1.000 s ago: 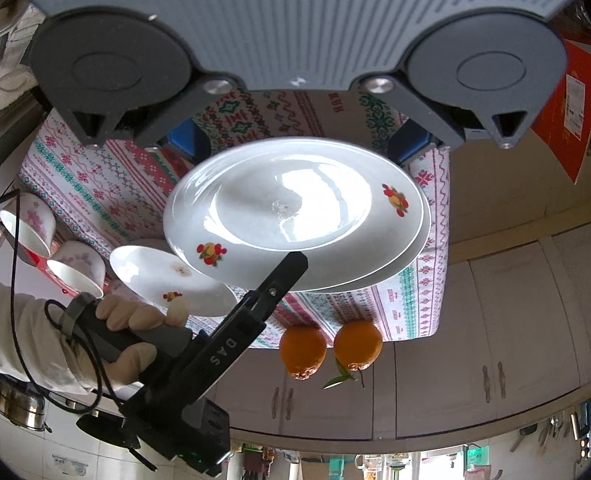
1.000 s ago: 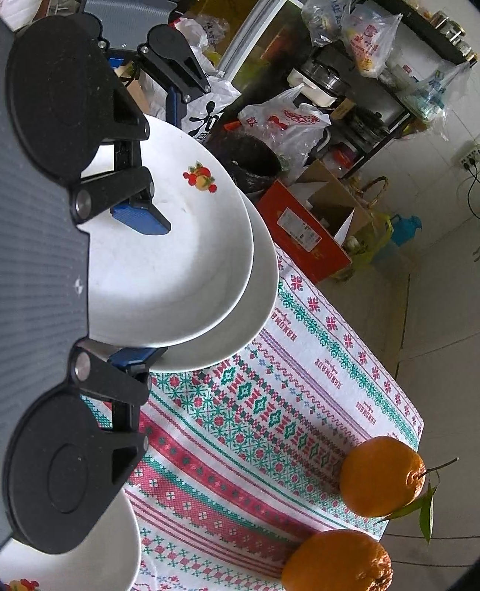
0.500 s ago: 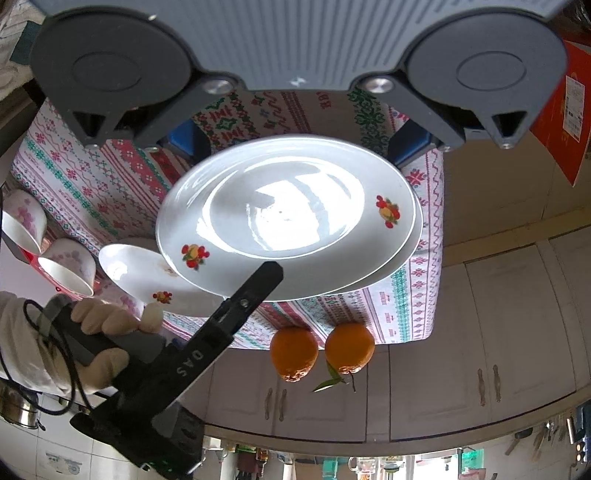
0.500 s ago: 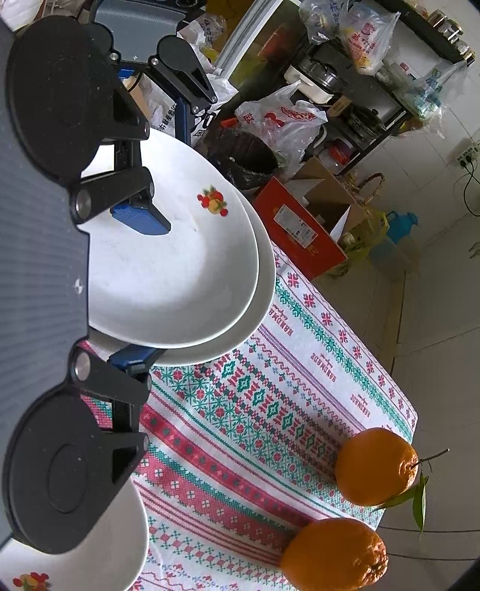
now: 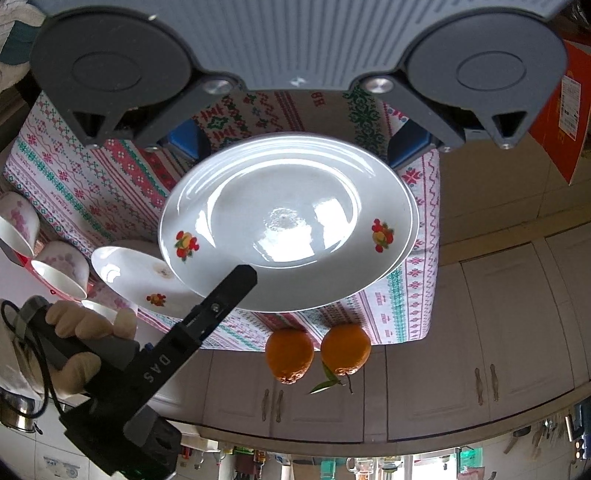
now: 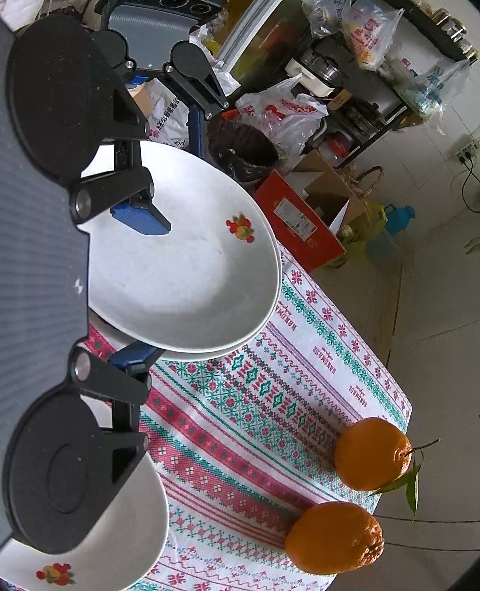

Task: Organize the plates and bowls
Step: 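Lower the held plate onto the other white plate with the right tool, then open the right tool to release the plate on the stack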

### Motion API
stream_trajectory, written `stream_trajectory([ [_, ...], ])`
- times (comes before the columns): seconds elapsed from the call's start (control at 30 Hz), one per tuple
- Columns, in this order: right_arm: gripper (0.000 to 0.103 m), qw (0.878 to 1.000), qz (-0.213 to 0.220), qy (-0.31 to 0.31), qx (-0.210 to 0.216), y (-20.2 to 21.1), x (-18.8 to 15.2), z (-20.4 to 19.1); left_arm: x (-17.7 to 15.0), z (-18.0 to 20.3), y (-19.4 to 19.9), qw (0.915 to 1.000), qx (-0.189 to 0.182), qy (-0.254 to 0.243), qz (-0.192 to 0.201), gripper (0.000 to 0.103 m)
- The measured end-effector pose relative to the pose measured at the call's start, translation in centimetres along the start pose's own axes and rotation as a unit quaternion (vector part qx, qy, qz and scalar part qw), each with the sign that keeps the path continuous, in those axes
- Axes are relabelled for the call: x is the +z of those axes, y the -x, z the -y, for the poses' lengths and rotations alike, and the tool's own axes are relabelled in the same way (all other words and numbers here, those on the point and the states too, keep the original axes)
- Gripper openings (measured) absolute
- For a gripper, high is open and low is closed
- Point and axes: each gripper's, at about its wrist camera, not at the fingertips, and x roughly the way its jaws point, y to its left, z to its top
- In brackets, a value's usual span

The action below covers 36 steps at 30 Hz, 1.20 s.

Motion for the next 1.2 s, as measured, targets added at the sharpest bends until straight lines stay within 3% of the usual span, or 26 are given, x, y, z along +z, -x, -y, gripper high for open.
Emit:
stream_trajectory([
  [0.4,0.068,0.999,-0.006,0.0,-0.039,0.2,-0.8,-0.8,0.1,0.4,0.1,0.9999,0.008,-0.009,-0.002,0.101],
  [0.73,0.069,0.999,0.008,0.004,-0.035,1.0,-1.5,-1.2,0.4,0.3,0.9,0.9999,0.01,-0.002,0.011,0.101],
  [0.87,0.092,0.998,0.027,0.018,-0.044,2.0,-2.2,-2.3,0.7,0.9,1.5,0.9997,0.016,-0.009,0.018,0.101],
  [1.2,0.102,0.988,0.075,0.06,-0.118,4.7,-6.1,-5.9,0.8,3.6,3.6,0.9985,0.035,-0.022,0.035,0.102],
])
